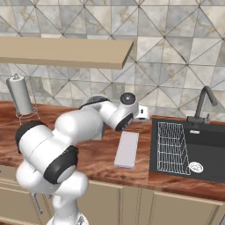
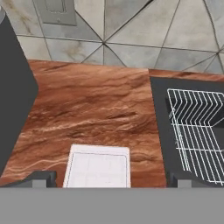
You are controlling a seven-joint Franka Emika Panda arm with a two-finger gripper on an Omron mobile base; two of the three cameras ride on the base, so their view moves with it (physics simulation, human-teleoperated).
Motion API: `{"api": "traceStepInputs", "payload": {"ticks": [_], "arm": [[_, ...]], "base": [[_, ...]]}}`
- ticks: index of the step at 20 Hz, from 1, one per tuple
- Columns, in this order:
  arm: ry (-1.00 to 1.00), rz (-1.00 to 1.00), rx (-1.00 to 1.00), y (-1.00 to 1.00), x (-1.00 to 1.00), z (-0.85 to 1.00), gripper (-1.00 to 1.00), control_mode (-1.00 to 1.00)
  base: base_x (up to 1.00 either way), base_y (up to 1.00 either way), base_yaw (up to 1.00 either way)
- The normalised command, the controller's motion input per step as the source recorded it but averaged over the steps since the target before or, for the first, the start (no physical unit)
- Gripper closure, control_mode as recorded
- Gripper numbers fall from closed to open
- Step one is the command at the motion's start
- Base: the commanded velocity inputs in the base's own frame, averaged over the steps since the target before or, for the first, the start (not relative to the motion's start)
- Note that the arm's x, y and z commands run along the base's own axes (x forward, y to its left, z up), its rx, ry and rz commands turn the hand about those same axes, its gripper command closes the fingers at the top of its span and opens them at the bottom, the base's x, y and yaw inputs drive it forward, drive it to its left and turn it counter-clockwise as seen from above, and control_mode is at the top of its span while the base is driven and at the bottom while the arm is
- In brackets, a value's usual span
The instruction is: The ice cube tray has been filled with water. Take the tray and place it in the freezer to make ice. Close the freezer door after placing the tray.
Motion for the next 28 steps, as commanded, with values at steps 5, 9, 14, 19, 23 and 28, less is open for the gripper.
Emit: {"api": "traceStepInputs", "payload": {"ticks": [5,9,14,19,23,28], "arm": [[0.0,0.0,0.0,-0.06,0.22,-0.17,-1.0,-1.0],[0.0,0.0,0.0,0.0,0.19,-0.15,-1.0,-1.0],[0.0,0.0,0.0,0.0,0.19,-0.2,-1.0,-1.0],[0.0,0.0,0.0,0.0,0.2,-0.21,-1.0,-1.0],[0.02,0.0,0.01,0.0,0.22,-0.21,-1.0,-1.0],[0.01,0.0,0.03,0.0,0.16,-0.21,-1.0,-1.0]], "base": [[0.0,0.0,0.0],[0.0,0.0,0.0],[0.0,0.0,0.0],[0.0,0.0,0.0],[0.0,0.0,0.0],[0.0,0.0,0.0]]}}
